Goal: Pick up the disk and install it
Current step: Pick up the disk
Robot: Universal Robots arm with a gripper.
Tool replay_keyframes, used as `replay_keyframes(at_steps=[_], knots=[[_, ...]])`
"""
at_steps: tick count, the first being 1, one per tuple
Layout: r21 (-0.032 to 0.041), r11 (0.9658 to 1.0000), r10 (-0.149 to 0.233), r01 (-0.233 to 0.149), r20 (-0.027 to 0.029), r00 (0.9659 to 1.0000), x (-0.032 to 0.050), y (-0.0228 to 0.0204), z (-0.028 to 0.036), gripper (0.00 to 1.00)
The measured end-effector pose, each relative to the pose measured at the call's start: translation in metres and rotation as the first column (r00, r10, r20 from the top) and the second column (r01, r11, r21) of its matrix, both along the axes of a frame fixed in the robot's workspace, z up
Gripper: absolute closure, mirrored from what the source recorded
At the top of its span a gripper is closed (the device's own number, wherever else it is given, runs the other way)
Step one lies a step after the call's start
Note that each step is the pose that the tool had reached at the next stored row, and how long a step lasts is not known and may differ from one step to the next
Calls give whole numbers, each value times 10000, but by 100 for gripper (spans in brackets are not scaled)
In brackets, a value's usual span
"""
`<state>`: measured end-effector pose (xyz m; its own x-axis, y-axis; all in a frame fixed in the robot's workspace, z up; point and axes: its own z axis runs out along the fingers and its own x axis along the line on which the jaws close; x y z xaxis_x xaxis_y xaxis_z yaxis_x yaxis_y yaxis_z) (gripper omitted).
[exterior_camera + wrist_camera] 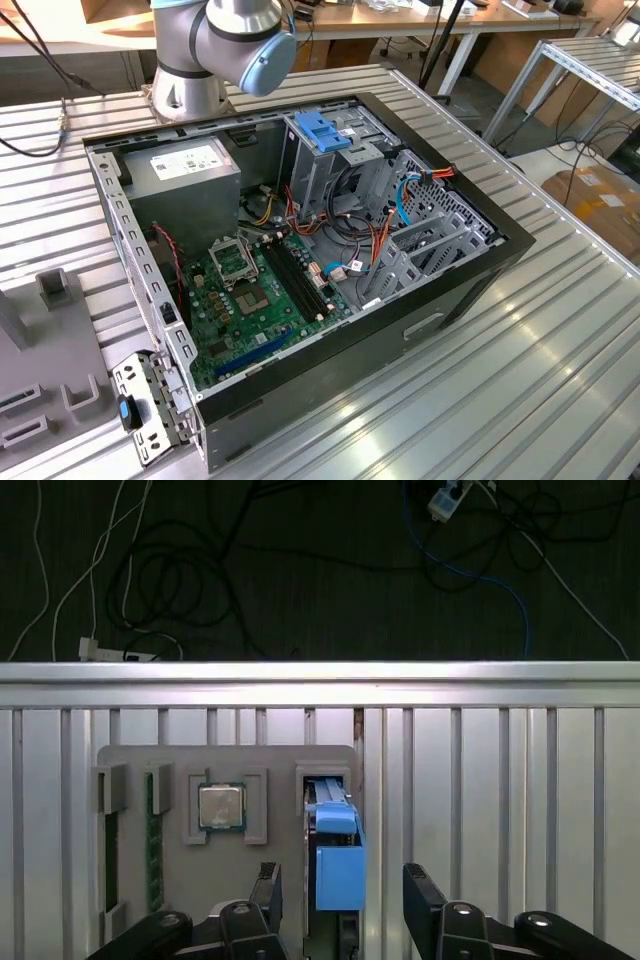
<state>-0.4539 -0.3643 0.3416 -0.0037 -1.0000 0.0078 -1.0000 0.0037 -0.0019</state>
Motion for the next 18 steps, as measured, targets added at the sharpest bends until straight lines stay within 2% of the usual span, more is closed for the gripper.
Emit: replay_keyframes(at_steps=[6,16,18], knots=[[0,9999,109,-109,20,9999,-16,-21,-71,40],[0,9999,111,-111,20,9999,-16,-28,-279,40],[0,9999,111,-111,20,9999,-16,-29,-340,40]])
